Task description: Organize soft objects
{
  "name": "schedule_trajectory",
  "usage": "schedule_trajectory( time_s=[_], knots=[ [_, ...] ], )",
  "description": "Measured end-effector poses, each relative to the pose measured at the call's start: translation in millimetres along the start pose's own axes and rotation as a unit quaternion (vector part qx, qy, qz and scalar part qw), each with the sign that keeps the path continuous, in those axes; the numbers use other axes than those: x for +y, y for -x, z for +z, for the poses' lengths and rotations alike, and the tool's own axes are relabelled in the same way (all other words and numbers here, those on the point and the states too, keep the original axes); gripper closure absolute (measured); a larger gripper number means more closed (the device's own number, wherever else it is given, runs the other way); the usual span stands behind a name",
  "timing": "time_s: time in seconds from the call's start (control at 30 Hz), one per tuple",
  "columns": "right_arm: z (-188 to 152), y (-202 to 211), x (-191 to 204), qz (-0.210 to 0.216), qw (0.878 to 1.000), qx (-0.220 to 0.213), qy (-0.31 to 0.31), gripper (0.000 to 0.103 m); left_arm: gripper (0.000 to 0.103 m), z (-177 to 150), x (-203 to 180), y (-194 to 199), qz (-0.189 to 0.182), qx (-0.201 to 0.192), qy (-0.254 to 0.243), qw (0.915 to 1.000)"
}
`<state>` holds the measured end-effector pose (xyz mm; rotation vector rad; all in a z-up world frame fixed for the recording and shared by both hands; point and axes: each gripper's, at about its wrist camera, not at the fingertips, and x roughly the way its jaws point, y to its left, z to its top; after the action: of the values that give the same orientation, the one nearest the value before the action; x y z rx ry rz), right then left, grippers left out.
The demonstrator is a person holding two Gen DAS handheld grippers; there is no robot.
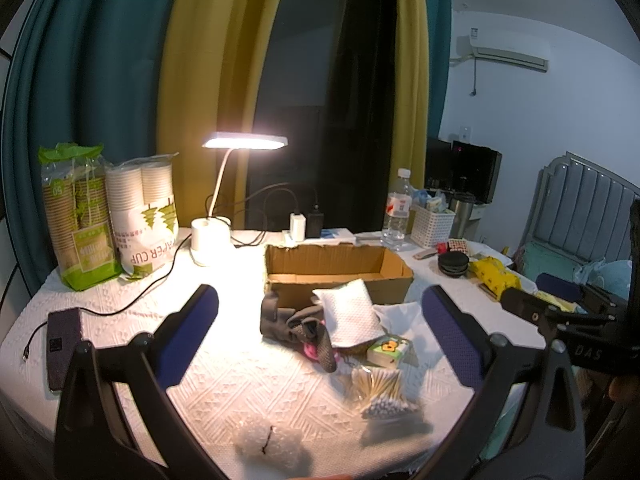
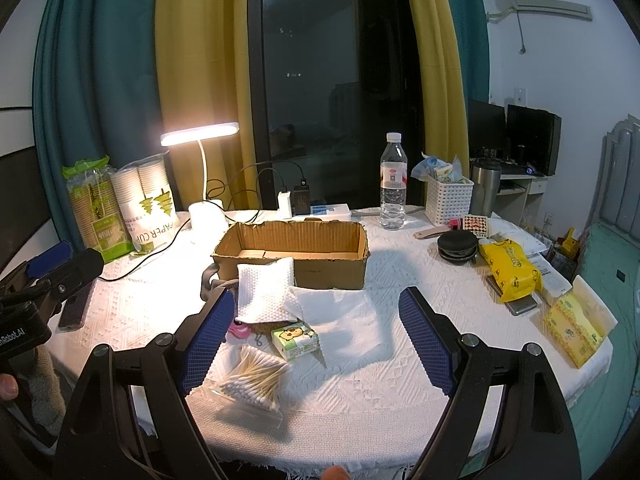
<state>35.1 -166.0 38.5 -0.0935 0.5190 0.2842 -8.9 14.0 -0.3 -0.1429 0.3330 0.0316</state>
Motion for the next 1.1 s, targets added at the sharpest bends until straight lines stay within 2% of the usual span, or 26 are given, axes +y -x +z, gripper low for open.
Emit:
schedule_trajectory(
  time_s=[0.7, 1.1],
  knots=[
    [-2, -2, 6, 0.005, 1.000, -0.001, 0.001, 0.016, 0.001, -3, 1, -1, 0.000, 0.005, 0.003, 1.0000],
    [-20, -36, 0, 0.006, 0.999, 0.049, -0.008, 0.016, 0.001, -42, 21, -36, 0.025, 0.083, 0.016, 0.9961]
  ],
)
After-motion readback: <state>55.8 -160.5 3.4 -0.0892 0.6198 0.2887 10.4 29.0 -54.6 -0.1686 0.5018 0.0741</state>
